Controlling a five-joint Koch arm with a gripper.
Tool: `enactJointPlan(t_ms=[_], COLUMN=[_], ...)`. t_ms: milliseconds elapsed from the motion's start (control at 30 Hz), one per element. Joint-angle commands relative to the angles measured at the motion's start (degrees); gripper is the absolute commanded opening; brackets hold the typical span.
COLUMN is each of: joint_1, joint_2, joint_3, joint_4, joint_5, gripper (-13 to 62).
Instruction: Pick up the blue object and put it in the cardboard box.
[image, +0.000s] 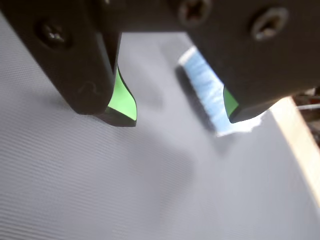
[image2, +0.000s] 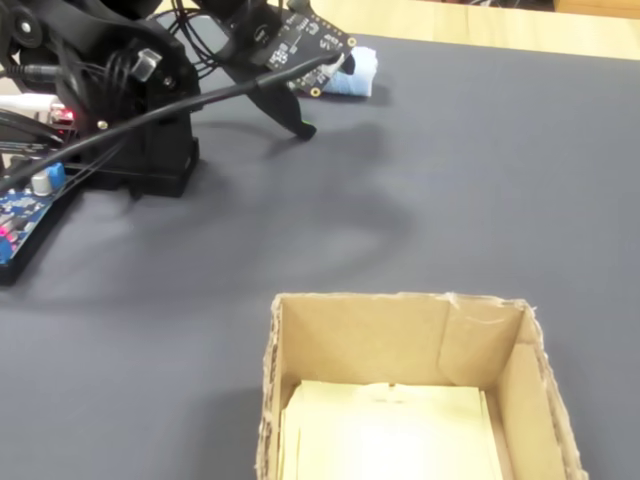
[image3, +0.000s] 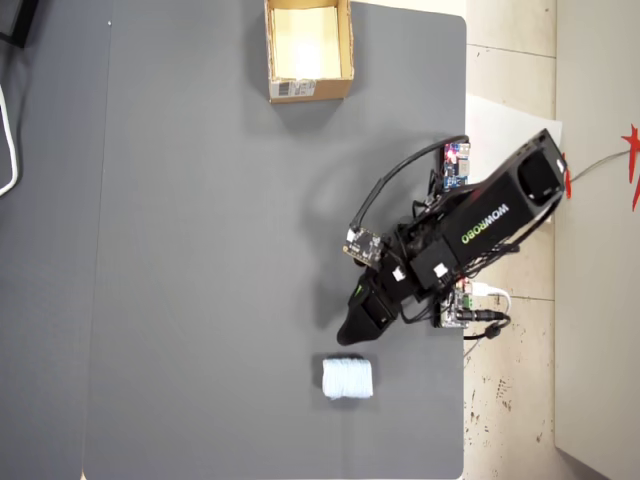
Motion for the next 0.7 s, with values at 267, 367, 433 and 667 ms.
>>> enactJointPlan(t_ms=[267,367,433,667], joint_1=[-5.4,-9.3,-10.7,-14.9], joint_2=[-7.0,-14.6,-17.0,-23.8], joint_3=[-23.0,-31.0,-33.1,-35.9], joint_4=[14.2,18.5,19.5,21.4], joint_5=[6.9,10.6,12.8,17.9], gripper=[33.0,33.0,33.0,33.0])
